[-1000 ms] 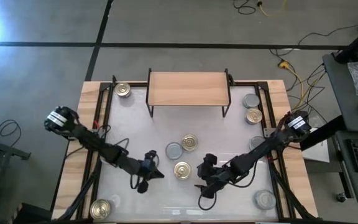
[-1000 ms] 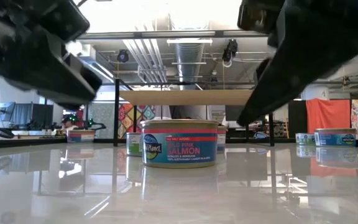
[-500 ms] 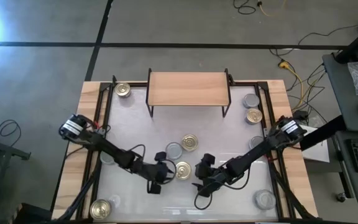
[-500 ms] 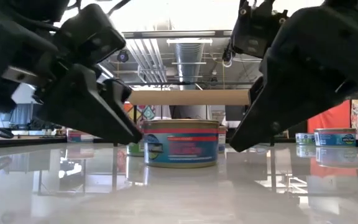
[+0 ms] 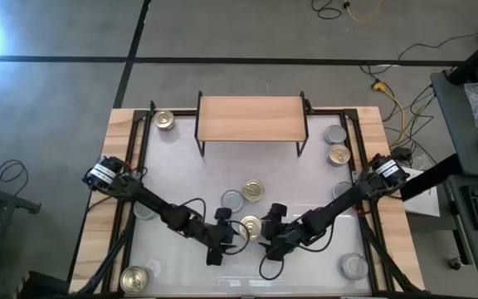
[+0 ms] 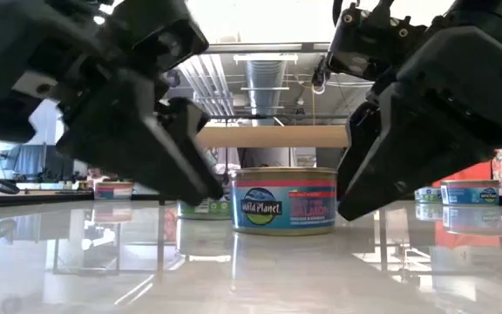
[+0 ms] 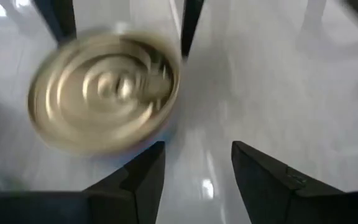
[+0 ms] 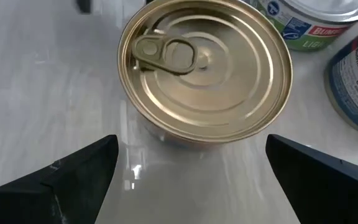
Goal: Stack canned seafood by type on shelf
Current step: Put the blue-pink tuna can on the shelf
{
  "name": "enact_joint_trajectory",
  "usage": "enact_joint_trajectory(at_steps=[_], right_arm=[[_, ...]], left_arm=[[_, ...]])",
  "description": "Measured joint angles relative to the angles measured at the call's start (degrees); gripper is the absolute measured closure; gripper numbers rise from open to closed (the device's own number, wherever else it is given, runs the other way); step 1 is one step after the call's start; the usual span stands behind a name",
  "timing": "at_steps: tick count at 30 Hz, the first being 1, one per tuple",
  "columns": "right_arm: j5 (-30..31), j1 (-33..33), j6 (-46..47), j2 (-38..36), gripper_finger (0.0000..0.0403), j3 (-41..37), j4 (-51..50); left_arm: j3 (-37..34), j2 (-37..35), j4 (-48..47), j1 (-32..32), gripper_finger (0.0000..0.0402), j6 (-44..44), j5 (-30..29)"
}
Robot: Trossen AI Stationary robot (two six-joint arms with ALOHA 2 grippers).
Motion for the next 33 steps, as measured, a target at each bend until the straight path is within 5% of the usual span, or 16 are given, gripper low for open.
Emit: enact_joint_trajectory(at_steps=[4, 11, 17, 24, 33], right_arm=[[-0.02, 0.14, 0.38, -0.12, 0.0003, 0.01, -1.26], [1.47, 0.09, 0.51, -0.10, 0.0003, 0.01, -0.37], [5.09, -0.02, -1.76, -0.05, 0.0003, -0.02, 0.84], [6.39, -0.25, -6.03, -0.08, 0.0003, -0.04, 0.58], [-2.37, -0.48, -7.17, -3.04, 0.0003, -0.06, -4.25]], left_arm=[[0.88, -2.76, -8.18, -0.01, 0.0234, -1.04, -0.72], [-0.16, -4.04, -8.13, 1.41, 0.0241, 1.67, -9.09], [0.30, -0.90, -2.17, 2.80, 0.0242, 3.62, -2.52], [1.92, 0.02, -2.85, 1.78, 0.0242, 3.30, -2.03], [1.50, -2.51, -8.21, 1.14, 0.0242, -1.89, -1.16]])
